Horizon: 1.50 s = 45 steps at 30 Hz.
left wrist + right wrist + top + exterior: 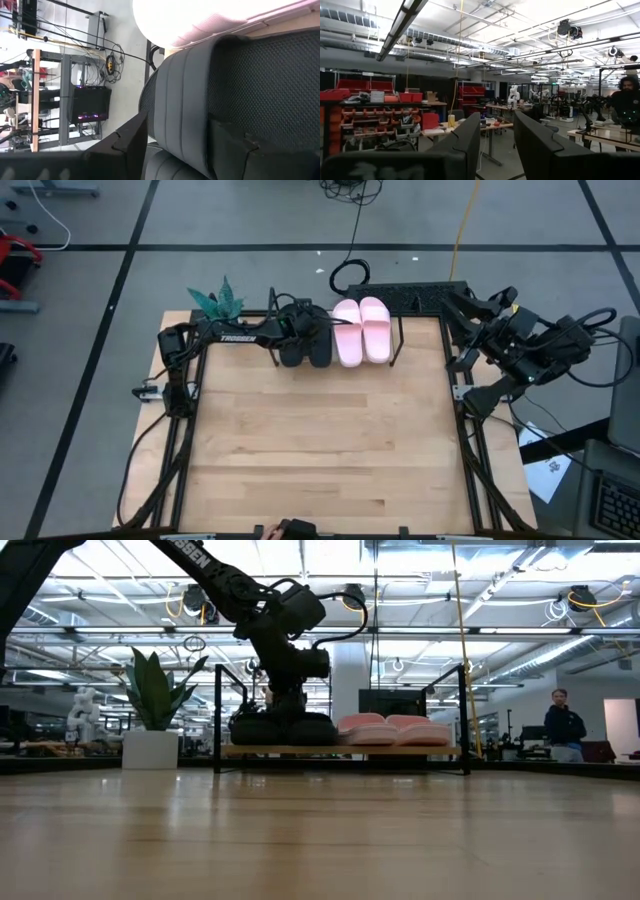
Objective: Pick and place slides into the shelf
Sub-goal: Put the black slipper on the shelf, then return to Home Position
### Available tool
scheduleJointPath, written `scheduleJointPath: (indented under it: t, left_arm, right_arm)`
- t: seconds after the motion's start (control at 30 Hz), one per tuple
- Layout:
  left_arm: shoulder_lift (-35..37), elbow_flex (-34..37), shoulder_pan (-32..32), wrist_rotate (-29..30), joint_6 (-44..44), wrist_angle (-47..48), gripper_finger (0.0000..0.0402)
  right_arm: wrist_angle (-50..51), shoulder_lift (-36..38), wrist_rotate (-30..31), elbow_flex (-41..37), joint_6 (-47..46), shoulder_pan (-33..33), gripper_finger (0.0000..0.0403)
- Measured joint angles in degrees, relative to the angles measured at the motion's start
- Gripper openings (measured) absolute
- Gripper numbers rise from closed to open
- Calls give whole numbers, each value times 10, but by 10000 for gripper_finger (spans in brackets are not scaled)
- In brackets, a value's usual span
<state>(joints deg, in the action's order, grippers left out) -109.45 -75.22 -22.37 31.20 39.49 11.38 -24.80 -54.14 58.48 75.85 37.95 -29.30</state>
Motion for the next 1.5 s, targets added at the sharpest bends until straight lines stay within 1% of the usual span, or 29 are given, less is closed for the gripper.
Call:
scheduleJointPath:
  t: [0.3, 0.43, 0.8, 0.97, 1.13, 1.23, 1.33, 1.5]
  left_arm:
    - [0, 0, 3, 5, -3, 0, 250]
    - [0, 0, 9, 20, 0, 0, 268]
    - [0, 0, 32, 41, 11, -10, 276]
    - [0, 0, 50, 62, 13, -10, 274]
    - [20, 0, 71, 80, 14, -12, 274]
    - [43, 0, 87, 82, -9, -8, 274]
    - [77, 0, 114, 83, -48, 26, 274]
    - [151, 0, 185, 83, -154, 120, 274]
  right_arm:
    - [0, -4, 0, 0, 0, 0, 110]
    - [0, -4, 0, 0, 0, 0, 110]
    - [0, -4, 0, 0, 0, 0, 110]
    - [0, -4, 0, 0, 0, 0, 110]
    - [0, -4, 1, 0, 0, 0, 110]
    - [0, -4, 2, 0, 0, 0, 110]
    - [-1, -4, 2, 0, -4, -1, 110]
    - [-2, -3, 2, 0, -15, -1, 110]
